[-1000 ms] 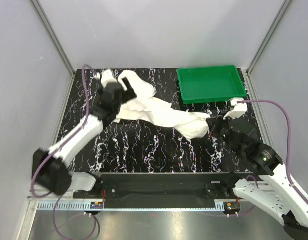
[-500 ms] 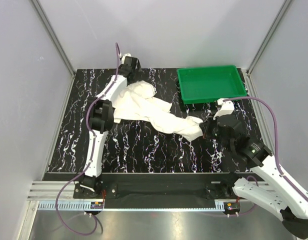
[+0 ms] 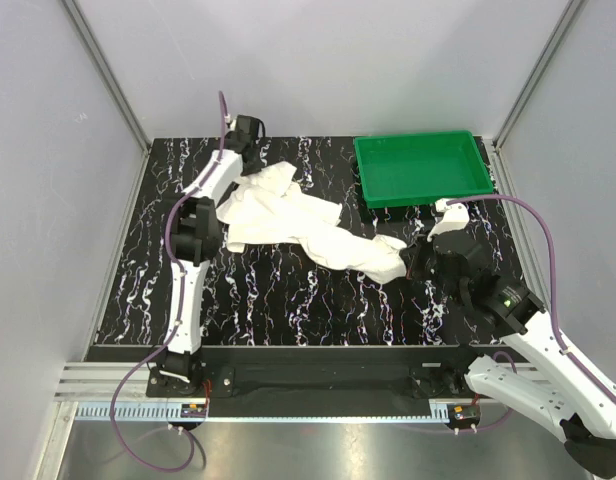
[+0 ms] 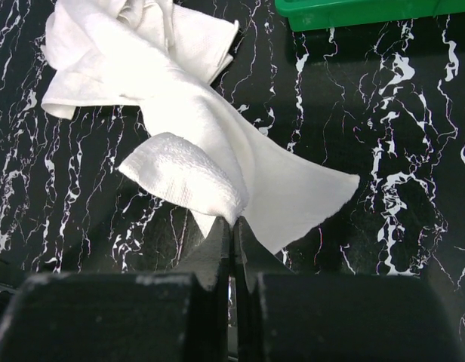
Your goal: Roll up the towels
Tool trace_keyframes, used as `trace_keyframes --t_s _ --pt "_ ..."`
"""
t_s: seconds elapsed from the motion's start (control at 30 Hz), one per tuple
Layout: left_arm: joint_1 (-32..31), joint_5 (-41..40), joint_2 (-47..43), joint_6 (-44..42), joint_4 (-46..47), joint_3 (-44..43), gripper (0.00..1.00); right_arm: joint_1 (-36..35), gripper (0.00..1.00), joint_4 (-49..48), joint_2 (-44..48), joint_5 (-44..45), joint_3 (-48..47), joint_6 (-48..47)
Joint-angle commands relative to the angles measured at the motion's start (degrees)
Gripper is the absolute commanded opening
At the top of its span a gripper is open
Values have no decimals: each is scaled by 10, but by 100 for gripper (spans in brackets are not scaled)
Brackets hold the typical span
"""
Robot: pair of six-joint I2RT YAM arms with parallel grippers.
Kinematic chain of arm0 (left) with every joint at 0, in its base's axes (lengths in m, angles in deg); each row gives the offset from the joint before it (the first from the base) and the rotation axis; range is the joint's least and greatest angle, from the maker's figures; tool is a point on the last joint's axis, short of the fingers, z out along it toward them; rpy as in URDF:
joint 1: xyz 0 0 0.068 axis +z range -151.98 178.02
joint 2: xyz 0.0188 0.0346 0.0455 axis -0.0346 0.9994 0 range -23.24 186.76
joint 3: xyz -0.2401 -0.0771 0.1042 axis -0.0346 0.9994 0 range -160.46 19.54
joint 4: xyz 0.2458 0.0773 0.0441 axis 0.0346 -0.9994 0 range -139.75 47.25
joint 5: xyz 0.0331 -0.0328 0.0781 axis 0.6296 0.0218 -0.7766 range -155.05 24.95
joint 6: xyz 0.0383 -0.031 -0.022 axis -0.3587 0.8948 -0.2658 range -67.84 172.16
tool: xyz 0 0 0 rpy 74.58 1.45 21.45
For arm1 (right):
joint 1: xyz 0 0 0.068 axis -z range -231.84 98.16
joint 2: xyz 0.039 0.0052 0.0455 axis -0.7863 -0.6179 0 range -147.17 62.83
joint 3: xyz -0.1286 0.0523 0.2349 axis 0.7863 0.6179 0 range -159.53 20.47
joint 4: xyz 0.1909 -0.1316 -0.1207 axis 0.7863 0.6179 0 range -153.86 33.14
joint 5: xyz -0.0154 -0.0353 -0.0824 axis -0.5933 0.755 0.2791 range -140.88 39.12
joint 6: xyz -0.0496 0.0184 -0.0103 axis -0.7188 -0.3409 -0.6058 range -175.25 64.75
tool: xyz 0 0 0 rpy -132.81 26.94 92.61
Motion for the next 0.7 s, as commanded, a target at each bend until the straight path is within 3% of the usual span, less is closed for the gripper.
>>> trace_keyframes --t_s 0.0,0.2,0.47,0.53,0.57,0.6,0.67 --pt "64 -24 -102 -12 -14 2 0 -2 0 0 20 16 -8 21" --pt "158 -78 -181 3 -20 -67 0 -2 0 19 38 80 1 43" --pt "188 -165 -253 -31 75 -7 1 -1 0 60 31 144 13 74" --pt "189 -174 -254 -35 80 12 16 -1 0 74 34 157 16 93" --pt "191 -172 -253 -34 78 17 45 -2 0 80 35 164 18 99" --pt "194 -157 -247 -32 72 21 68 -2 0 89 37 167 19 106" --pt "199 -122 -236 -19 34 14 98 -1 0 96 45 162 24 121"
